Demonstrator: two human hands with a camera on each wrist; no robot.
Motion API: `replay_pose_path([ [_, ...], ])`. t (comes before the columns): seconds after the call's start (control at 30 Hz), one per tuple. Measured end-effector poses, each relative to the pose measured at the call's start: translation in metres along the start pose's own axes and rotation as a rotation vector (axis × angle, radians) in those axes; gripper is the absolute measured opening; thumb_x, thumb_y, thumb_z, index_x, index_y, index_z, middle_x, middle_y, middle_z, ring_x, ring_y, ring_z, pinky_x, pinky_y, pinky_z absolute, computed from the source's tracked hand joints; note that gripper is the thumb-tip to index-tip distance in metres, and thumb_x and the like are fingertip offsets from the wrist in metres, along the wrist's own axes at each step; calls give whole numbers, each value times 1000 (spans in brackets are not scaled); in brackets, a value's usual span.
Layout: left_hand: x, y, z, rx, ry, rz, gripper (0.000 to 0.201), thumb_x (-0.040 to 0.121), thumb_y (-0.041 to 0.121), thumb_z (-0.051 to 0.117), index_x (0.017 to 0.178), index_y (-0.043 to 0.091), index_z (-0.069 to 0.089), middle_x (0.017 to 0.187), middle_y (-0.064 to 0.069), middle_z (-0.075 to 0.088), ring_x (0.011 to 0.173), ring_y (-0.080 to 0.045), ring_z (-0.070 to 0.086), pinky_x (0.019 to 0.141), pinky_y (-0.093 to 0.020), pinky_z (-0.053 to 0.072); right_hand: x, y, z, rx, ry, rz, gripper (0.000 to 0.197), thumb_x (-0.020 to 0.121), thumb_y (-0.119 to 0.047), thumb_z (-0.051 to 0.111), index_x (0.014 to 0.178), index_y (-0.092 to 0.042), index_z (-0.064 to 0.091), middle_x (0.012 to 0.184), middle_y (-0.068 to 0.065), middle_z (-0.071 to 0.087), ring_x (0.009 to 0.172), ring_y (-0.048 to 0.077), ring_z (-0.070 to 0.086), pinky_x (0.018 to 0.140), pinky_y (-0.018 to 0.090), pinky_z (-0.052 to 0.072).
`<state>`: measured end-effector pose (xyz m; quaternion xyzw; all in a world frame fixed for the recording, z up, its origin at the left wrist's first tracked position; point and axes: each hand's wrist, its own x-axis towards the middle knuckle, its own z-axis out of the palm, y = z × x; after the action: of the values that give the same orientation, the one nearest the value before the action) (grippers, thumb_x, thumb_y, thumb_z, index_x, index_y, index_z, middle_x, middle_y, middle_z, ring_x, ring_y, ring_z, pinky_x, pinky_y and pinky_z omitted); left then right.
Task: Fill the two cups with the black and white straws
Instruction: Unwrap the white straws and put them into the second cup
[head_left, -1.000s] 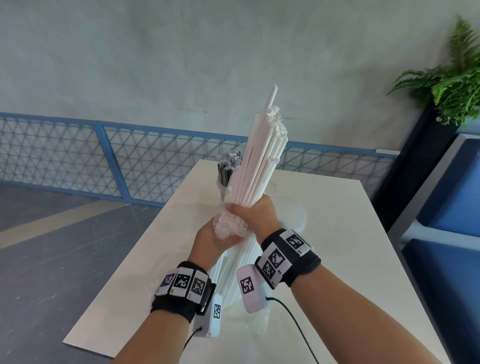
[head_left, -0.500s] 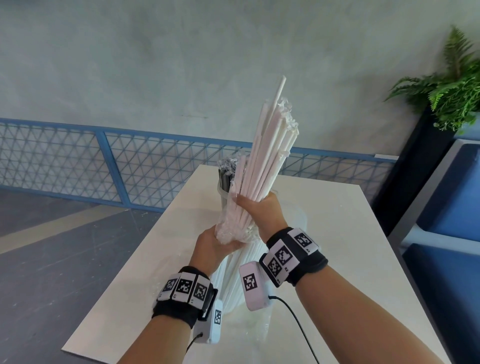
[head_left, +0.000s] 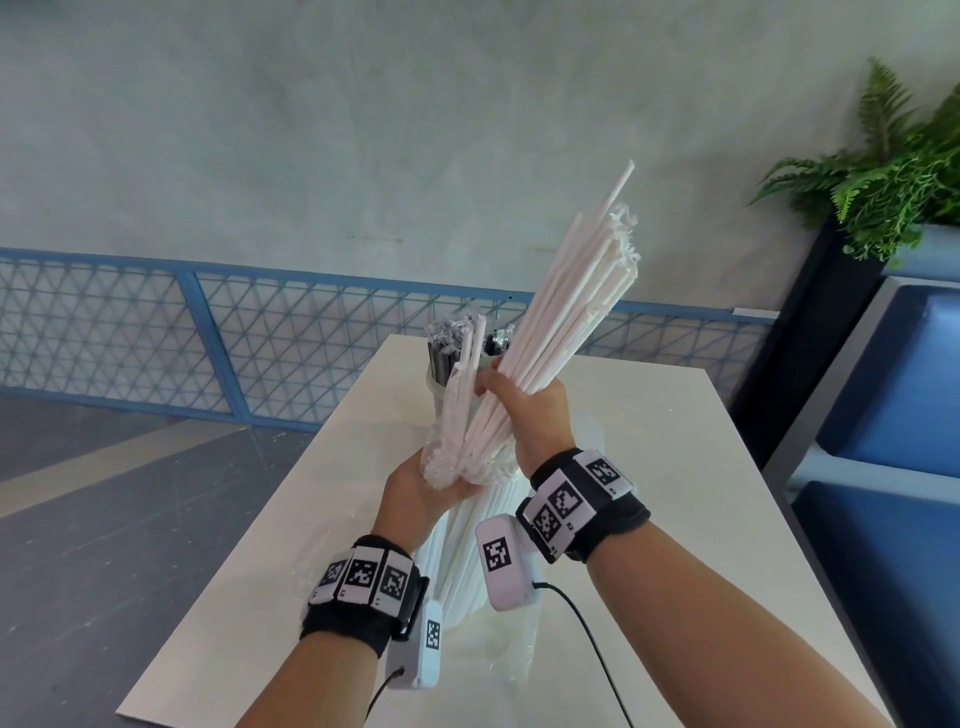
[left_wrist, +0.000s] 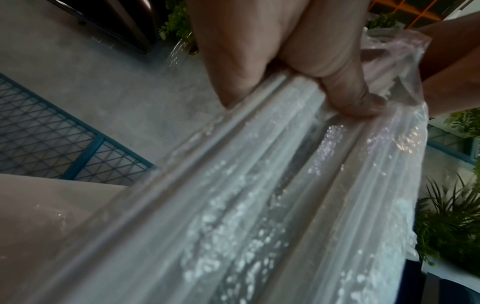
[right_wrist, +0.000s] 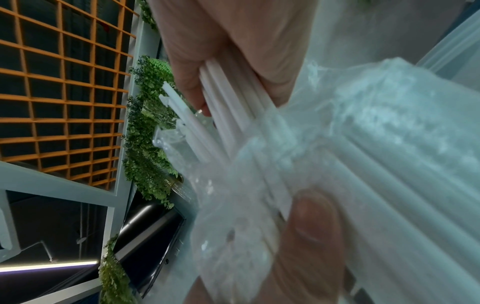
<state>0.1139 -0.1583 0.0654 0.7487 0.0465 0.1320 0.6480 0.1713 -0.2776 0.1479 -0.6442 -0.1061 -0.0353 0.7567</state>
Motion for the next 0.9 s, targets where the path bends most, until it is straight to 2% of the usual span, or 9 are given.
replay_pose_path([
  [0.07,1,1,-1,16,16,-3,38,65,15,83,94,27,61,90,14,68,85,2,63,68,-4,46,6,-7,-3,-15,49,-19,7,79,-8,65,73,-6,62,72,6,62,70,20,61,64,33,53],
  [0.13,3,2,-4,-3,55,-9,32,68,11,80,88,26,60,83,17,64,77,9,61,63,0,42,17,-17,-9,-46,96,-52,13,81,-12,64,80,0,61,68,3,59,62,17,58,55,27,50],
  [0.2,7,0,-7,-16,82,4,28,72,9,77,88,23,59,81,15,63,76,6,58,59,3,40,27,-29,-17,-40,130,-52,20,81,-15,64,89,3,61,67,1,58,59,14,57,53,25,48],
  [0.4,14,-6,-10,34,147,18,27,74,15,76,96,17,60,85,6,64,81,-8,59,63,-3,41,44,-48,-42,-60,149,-58,6,80,-7,64,82,-6,58,64,2,57,59,17,56,63,33,51],
  [0.5,18,-7,-13,13,182,20,27,76,15,74,98,17,59,85,11,63,81,-3,58,67,-6,39,50,-45,-51,-93,225,-92,22,79,-11,66,97,-1,58,69,4,59,66,20,59,67,36,53],
  [0.57,18,-7,-11,-2,175,13,27,75,14,74,97,17,59,84,13,62,81,1,58,64,-2,40,52,-39,-53,-120,258,-84,17,81,-16,67,94,-9,58,79,7,60,76,23,59,72,36,53],
  [0.63,19,-6,-6,-18,165,8,27,74,13,75,96,15,60,83,11,63,80,-1,59,62,-3,42,51,-26,-52,-158,271,-52,20,82,-20,68,96,-12,57,88,6,60,80,21,58,71,32,49],
  [0.77,20,-4,6,-64,151,10,26,73,9,76,90,20,60,83,9,65,79,-1,60,61,0,43,44,14,-54,-217,244,69,38,79,-19,72,111,-3,58,93,6,62,85,22,60,77,33,51],
  [0.9,20,-5,7,-73,169,1,27,72,10,77,91,20,60,82,9,65,77,-2,60,61,-1,44,33,47,-58,-222,233,134,27,74,-6,75,99,-6,66,95,7,69,86,21,64,88,37,53],
])
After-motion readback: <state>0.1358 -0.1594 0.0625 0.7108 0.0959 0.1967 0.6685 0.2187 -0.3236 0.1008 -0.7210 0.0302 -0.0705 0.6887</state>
